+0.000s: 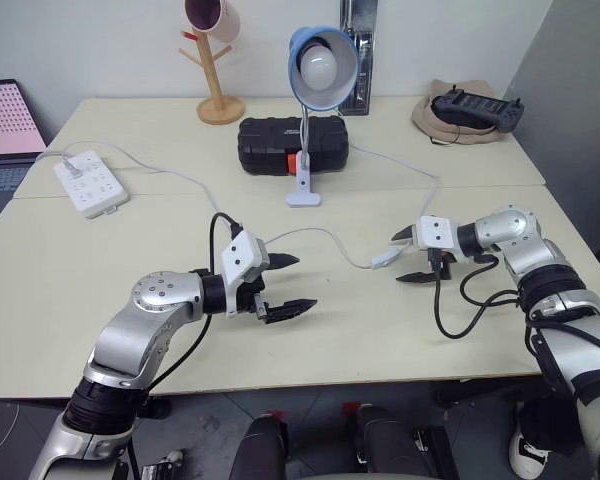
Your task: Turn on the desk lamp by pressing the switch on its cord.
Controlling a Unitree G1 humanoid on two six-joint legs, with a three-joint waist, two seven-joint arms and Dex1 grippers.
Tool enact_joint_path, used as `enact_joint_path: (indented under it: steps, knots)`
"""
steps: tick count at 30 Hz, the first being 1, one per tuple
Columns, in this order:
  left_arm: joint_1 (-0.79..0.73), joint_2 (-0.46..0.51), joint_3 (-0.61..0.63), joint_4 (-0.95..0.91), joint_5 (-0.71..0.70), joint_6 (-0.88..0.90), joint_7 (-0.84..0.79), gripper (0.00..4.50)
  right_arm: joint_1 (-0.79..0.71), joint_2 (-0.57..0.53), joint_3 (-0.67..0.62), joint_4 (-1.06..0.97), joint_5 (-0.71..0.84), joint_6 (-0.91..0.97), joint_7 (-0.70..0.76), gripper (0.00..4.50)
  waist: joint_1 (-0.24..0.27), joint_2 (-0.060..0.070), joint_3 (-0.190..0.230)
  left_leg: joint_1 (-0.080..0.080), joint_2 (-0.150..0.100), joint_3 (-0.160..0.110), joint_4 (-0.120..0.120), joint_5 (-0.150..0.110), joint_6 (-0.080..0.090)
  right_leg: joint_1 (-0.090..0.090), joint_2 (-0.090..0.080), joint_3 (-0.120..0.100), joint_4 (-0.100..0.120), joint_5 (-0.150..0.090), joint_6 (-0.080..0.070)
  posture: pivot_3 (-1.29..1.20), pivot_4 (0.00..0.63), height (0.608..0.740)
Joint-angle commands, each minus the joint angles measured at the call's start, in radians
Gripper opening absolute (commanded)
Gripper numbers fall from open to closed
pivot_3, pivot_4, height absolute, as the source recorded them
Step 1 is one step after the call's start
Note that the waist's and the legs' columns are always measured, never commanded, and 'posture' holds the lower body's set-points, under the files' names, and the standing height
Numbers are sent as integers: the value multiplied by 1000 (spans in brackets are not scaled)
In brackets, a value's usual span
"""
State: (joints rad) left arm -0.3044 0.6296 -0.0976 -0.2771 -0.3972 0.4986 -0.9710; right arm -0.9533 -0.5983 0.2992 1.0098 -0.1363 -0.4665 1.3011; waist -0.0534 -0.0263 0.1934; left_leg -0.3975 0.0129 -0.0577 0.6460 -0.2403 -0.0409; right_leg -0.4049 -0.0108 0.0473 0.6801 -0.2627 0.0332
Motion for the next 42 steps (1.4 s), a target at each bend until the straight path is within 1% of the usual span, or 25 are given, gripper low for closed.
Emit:
enact_joint_path:
  steps: [1,2,5,8,12,16,17,20,24,26,29,31,32,34,36,39,42]
  knots:
    - [-8,-8,6,-23,-11,-5,7,4500,-23,6,-19,14,7,-8,14,4122,0,0,0,0,0,0,0,0,0,0,0,0,0,0,0,0,150,740]
    - [-12,-10,4,-19,-11,-4,8,4500,-24,8,-22,17,7,-7,14,3938,0,0,0,0,0,0,0,0,0,0,0,0,0,0,0,0,150,740]
    - [-21,-14,3,-13,-11,-1,9,4500,-30,15,-25,24,6,-11,7,3108,0,0,0,0,0,0,0,0,0,0,0,0,0,0,0,0,150,740]
    - [-27,-17,2,-12,-13,3,8,4500,-32,17,-25,29,3,-11,6,2436,0,0,0,0,0,0,0,0,0,0,0,0,0,0,0,0,150,740]
    - [-33,-23,3,-9,-13,8,10,4500,-34,17,-26,31,4,-11,9,1374,0,0,0,0,0,0,0,0,0,0,0,0,0,0,0,0,150,740]
    - [-33,-27,-1,-7,-9,7,12,4500,-36,12,-33,31,10,-6,12,435,-1,0,0,0,0,0,0,0,0,0,0,0,0,0,0,0,150,740]
    - [-33,-29,-2,-7,-8,8,14,4500,-35,10,-37,29,14,-2,16,357,-1,0,0,0,0,0,0,0,0,0,0,0,0,0,0,0,150,740]
    - [-35,-34,-1,-5,-6,8,20,4500,-24,3,-51,5,36,24,42,357,-1,0,0,0,0,0,0,0,0,0,0,0,0,0,0,0,150,740]
    - [-34,-44,12,1,-14,24,40,4500,12,12,-122,-131,150,239,99,357,0,0,0,0,0,0,0,0,0,0,0,0,0,0,0,0,150,740]
    - [-36,-57,26,5,-30,48,59,4500,35,14,-163,-247,223,440,105,357,0,0,0,0,0,-1,0,0,0,0,0,0,0,0,0,0,150,740]
    - [-44,-83,49,12,-60,97,98,4500,80,8,-223,-455,344,802,76,357,2,0,0,0,0,-2,0,0,0,0,0,-1,1,0,0,0,150,740]
    - [-56,-140,80,-7,-145,213,162,4500,150,-2,-302,-634,477,1134,5,357,8,0,0,-1,0,-3,0,0,0,0,-1,-1,1,0,0,0,150,740]
    - [-60,-161,91,-18,-181,262,184,4500,176,-3,-335,-702,525,1257,-31,357,13,0,0,-1,1,-5,1,0,0,0,-1,-3,1,0,0,0,150,740]
    - [-75,-234,153,-35,-339,412,249,4500,227,6,-410,-811,627,1463,-100,357,22,0,0,-2,0,-6,1,0,0,0,-2,-4,1,0,0,0,150,740]
    - [-80,-281,206,-36,-460,511,288,4500,260,23,-472,-883,698,1584,-162,357,24,0,0,-3,0,-7,1,0,0,0,-3,-5,1,0,0,0,150,740]
    - [-81,-334,259,-29,-579,592,357,4500,292,43,-538,-967,786,1709,-230,357,24,0,0,-3,-3,-6,1,0,0,0,-3,-5,1,0,0,0,150,740]
    - [-89,-405,314,5,-728,651,439,4500,305,66,-615,-1035,879,1833,-291,357,24,0,0,-2,-3,-6,1,0,0,0,-2,-4,1,0,0,0,150,740]
